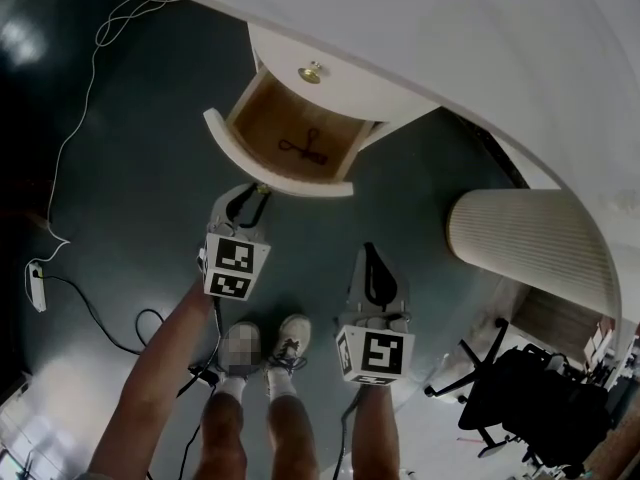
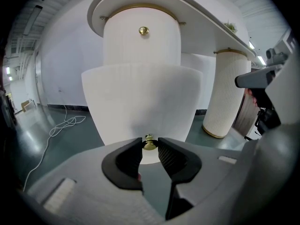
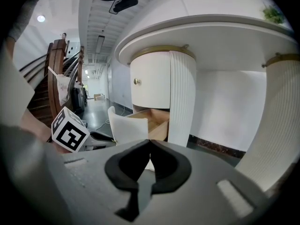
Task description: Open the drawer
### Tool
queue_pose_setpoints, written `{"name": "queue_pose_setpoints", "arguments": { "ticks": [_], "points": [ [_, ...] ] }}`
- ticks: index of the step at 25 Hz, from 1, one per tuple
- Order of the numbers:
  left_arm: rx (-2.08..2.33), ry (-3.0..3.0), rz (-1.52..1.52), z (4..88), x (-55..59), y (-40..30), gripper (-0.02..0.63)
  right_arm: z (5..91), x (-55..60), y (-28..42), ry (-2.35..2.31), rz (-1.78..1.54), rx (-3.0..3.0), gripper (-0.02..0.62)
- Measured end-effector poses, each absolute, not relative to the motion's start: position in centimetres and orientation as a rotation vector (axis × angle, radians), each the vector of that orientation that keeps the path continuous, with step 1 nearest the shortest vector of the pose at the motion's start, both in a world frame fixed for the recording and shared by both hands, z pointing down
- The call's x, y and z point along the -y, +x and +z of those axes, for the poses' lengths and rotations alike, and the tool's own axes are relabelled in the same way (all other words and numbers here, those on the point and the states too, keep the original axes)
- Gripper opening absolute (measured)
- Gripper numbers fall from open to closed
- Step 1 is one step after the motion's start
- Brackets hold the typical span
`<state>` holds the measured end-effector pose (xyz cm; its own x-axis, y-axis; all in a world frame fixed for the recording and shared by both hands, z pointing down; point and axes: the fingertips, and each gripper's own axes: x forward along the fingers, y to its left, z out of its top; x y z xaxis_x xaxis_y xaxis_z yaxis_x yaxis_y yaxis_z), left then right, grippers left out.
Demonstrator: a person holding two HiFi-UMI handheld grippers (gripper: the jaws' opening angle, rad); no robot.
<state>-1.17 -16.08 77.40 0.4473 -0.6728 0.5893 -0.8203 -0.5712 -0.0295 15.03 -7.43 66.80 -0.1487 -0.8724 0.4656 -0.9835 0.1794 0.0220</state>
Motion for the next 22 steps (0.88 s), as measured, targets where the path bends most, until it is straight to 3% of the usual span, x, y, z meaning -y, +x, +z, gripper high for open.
{"name": "queue_pose_setpoints", "arguments": {
  "ticks": [22],
  "points": [
    [1.297, 2.428, 0.808, 77.5, 11.4, -3.8, 0.114, 66.1, 5.2, 13.5, 1.769, 0.399, 2.088, 0.002]
  ]
}}
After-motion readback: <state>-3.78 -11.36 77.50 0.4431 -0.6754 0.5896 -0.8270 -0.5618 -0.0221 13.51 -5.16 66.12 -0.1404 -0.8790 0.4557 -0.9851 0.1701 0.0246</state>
